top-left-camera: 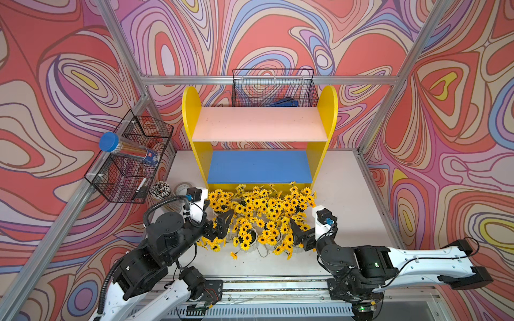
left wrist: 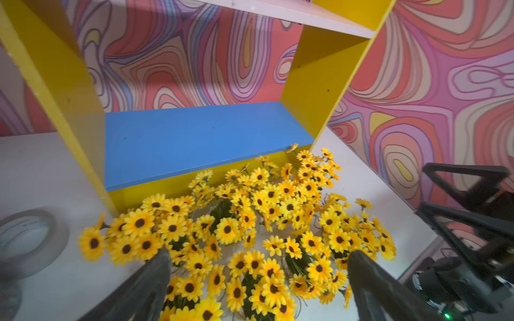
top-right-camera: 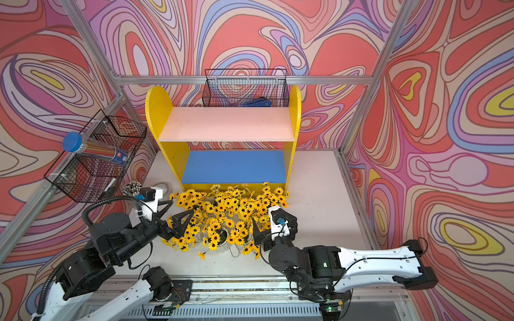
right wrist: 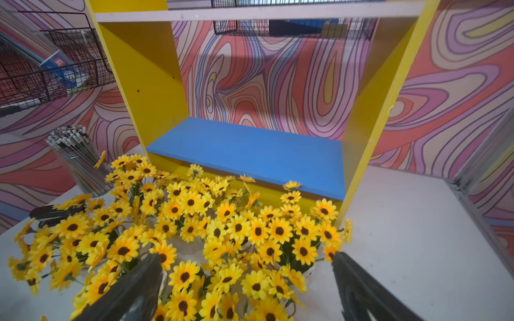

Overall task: Take the sunflower pots off the shelves
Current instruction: Reset both arms

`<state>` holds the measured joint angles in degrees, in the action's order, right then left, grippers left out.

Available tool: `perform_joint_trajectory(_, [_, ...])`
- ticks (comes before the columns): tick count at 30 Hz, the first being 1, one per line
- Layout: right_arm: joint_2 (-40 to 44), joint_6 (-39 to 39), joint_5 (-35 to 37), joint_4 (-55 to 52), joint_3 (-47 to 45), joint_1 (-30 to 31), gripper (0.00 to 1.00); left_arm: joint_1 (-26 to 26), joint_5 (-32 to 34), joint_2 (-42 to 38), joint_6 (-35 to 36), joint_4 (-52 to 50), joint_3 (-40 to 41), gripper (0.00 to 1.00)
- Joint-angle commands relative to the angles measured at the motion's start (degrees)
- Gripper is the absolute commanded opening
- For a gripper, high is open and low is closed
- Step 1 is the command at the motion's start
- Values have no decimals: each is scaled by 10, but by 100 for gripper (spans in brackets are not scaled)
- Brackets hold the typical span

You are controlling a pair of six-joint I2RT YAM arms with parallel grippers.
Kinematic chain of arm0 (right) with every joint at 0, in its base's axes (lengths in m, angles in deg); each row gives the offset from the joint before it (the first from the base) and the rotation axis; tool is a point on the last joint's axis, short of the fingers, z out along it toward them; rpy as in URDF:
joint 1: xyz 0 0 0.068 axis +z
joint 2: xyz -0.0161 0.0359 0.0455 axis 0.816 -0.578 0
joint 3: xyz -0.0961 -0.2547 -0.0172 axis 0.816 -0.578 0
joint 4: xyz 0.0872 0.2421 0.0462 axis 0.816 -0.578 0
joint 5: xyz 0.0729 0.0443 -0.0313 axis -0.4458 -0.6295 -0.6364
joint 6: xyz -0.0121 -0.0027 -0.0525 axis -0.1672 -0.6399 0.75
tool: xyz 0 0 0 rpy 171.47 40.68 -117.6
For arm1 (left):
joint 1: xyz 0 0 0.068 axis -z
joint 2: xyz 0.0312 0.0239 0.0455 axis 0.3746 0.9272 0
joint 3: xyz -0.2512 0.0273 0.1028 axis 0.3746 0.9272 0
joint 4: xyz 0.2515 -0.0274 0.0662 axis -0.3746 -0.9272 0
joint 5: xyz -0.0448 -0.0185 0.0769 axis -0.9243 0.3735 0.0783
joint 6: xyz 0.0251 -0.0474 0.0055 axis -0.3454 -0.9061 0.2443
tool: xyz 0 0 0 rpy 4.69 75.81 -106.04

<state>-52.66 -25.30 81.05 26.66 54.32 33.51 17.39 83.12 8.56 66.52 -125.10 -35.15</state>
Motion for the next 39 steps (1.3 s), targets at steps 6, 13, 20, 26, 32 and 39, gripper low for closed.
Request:
perform_joint_trajectory(6, [-142,167,138,1,119,-12,98,2,235,106,-15,-90,-63,100])
perform_joint_trajectory(13, [-8,204,-57,155,21,-184,98,-5,293,94,130,120,33,100])
perform_joint_trajectory(20, [22,192,-196,184,19,-411,98,-201,184,134,117,271,114,100])
perform_joint_trajectory(26, [-7,110,-306,145,10,-547,98,-278,180,199,141,465,235,100])
perform_joint_trajectory(32, [-26,91,-360,131,-6,-610,98,-314,182,263,132,579,317,100])
perform_joint_trajectory(39, [-54,86,-395,138,-31,-636,98,-367,171,251,113,620,326,100])
